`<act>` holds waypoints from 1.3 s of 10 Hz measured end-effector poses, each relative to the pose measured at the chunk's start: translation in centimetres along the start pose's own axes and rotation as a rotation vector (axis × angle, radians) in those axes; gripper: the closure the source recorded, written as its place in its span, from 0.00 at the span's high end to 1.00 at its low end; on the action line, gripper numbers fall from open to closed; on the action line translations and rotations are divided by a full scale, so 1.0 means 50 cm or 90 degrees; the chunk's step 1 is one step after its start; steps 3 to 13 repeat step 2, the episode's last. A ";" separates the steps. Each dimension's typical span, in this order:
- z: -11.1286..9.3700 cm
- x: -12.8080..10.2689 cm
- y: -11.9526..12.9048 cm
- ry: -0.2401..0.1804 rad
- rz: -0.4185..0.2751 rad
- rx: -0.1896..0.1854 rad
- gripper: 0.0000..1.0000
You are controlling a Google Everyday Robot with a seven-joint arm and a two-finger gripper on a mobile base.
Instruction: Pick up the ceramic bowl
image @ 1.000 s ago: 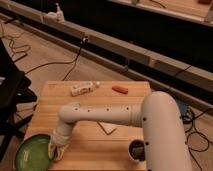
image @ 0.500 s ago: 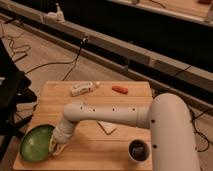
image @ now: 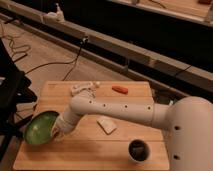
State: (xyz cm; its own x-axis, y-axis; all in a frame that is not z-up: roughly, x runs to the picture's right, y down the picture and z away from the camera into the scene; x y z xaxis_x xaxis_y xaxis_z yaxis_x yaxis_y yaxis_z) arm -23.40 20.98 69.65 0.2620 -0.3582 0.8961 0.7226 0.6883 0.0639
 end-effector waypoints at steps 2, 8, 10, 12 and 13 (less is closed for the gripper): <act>-0.044 -0.010 -0.019 0.016 -0.020 0.028 0.00; -0.044 -0.010 -0.019 0.016 -0.020 0.028 0.00; -0.044 -0.010 -0.019 0.016 -0.020 0.028 0.00; -0.044 -0.010 -0.019 0.016 -0.020 0.028 0.00; -0.044 -0.010 -0.019 0.016 -0.020 0.028 0.00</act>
